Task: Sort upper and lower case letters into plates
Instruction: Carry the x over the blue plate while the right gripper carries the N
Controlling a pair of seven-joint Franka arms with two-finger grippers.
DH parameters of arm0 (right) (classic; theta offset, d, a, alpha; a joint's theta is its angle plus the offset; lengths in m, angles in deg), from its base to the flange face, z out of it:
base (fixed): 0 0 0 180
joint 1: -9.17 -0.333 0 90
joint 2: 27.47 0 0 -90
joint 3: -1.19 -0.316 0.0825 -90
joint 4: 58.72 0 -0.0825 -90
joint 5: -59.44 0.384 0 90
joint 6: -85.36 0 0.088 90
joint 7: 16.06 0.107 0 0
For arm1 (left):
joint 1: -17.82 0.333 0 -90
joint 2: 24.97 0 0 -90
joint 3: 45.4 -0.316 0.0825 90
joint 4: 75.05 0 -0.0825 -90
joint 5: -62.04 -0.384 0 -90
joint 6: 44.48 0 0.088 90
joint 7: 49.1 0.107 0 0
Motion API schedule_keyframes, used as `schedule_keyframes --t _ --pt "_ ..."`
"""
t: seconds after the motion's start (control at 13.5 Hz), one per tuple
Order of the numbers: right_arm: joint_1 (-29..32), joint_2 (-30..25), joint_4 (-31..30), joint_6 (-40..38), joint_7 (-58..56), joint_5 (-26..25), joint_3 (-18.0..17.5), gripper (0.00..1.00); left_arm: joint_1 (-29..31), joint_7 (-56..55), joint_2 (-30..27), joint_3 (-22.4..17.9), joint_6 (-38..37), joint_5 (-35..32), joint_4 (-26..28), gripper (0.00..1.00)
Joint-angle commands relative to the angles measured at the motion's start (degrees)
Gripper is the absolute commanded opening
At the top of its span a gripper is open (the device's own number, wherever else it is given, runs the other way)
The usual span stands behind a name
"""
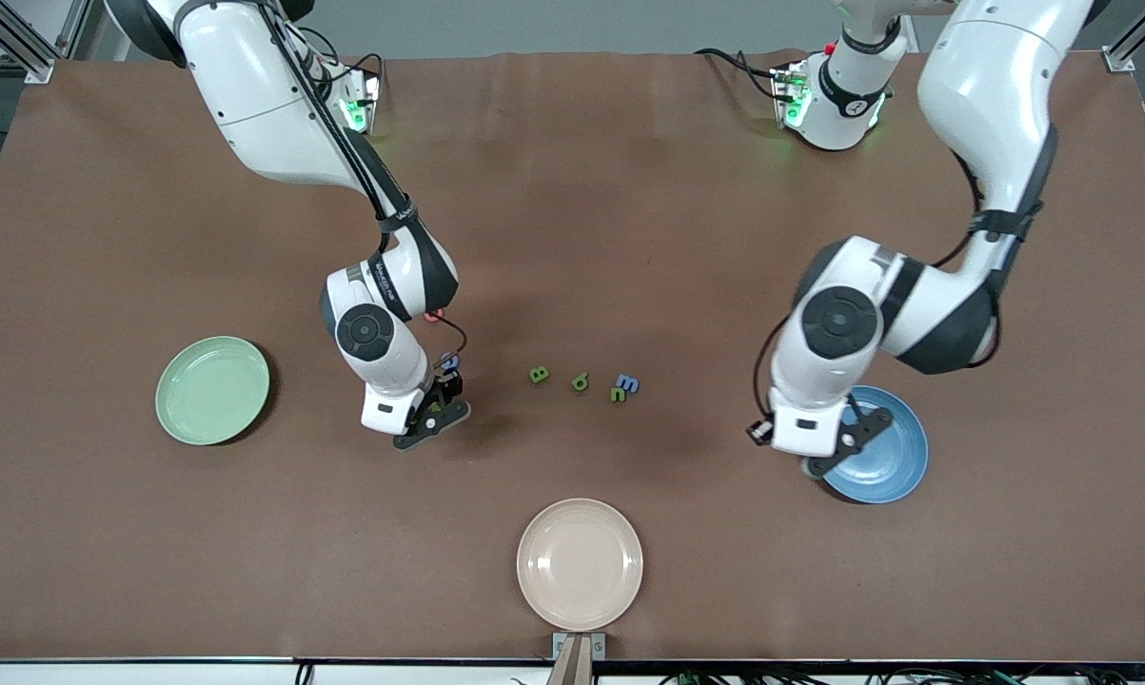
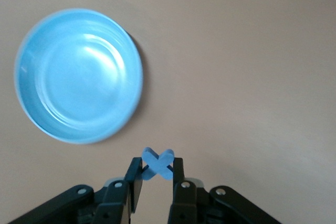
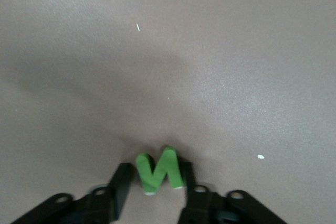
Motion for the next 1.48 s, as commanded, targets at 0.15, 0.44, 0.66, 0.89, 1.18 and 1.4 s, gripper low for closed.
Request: schedule_keyframes --t 0.15,0.44,0.66,0.89,1.18,1.4 --pt "0.68 0.25 1.25 -0.53 -0.33 0.19 -0.41 0.17 9.48 16.40 -1.34 0.55 -2.49 -0.19 5.03 0.00" --pt "4.00 -3.86 1.17 -6.56 -0.68 0.10 -0.24 0.15 14.07 20.82 1.28 0.46 -0.39 -0.28 7.68 0.00" --pt "8.92 -10.72 0.38 -16.76 -5.40 0.01 -0.06 0.15 15.91 20.82 4.62 0.29 2.24 -0.63 7.59 0.12" --pt "15.77 -17.40 -5.84 -18.19 -11.74 -0.60 -0.06 0.15 15.83 19.86 5.34 0.20 2.96 -0.46 7.33 1.00" --pt "24.56 -21.10 -14.98 -12.85 -16.40 -0.60 0.02 0.15 15.04 18.28 4.20 1.42 2.87 -0.10 6.72 1.00" --pt "30.28 -20.76 -18.51 -8.71 -19.83 -0.60 0.02 0.15 13.03 9.42 4.46 6.34 2.43 -0.10 5.48 1.00"
